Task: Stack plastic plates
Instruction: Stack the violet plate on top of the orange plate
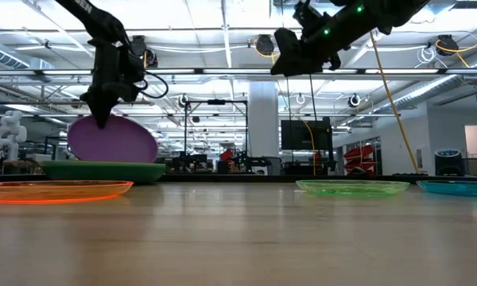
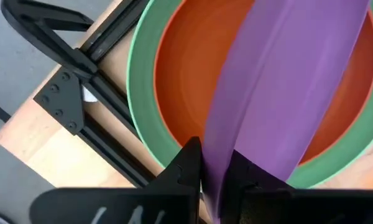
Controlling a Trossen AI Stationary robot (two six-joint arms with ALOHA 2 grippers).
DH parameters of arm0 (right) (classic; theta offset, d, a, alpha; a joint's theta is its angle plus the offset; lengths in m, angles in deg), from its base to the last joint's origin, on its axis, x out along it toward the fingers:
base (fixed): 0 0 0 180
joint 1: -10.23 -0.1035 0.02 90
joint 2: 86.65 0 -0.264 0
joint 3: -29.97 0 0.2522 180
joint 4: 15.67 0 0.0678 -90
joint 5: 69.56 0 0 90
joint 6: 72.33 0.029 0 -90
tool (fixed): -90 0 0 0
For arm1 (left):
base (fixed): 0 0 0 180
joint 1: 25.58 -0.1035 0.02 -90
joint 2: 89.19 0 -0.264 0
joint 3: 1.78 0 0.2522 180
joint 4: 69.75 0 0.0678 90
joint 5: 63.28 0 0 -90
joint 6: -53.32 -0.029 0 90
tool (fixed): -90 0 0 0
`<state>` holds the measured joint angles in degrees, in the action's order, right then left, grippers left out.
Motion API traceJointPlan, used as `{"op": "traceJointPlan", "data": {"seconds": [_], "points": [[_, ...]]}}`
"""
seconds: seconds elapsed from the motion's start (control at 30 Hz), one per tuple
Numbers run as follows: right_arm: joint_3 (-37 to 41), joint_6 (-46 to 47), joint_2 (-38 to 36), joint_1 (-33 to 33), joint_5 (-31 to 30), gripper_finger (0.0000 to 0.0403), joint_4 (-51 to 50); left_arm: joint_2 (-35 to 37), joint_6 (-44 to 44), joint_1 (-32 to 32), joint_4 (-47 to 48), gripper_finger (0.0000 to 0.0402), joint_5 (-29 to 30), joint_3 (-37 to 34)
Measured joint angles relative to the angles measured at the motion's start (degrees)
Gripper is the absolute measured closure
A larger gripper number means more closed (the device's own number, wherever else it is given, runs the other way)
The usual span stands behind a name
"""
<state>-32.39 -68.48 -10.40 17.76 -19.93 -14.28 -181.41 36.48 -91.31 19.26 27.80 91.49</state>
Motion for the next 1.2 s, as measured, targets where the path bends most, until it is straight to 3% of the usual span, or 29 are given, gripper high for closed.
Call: {"op": "traceJointPlan", "data": {"seconds": [0.23,0.93,1.2], "points": [[0.00,0.01,0.00,0.41,0.01,0.0197,-0.55,-0.29,-0.46,0.02,-0.42,0.0357,0.00,0.00],[0.02,0.00,0.00,0.41,-0.01,0.0197,-0.89,-0.29,-0.63,0.02,-1.46,0.0350,0.34,0.00],[0.02,0.03,0.00,0.74,-0.01,0.0197,-0.95,-0.29,-0.64,0.02,-1.44,0.0350,-3.47,-0.02]]}}
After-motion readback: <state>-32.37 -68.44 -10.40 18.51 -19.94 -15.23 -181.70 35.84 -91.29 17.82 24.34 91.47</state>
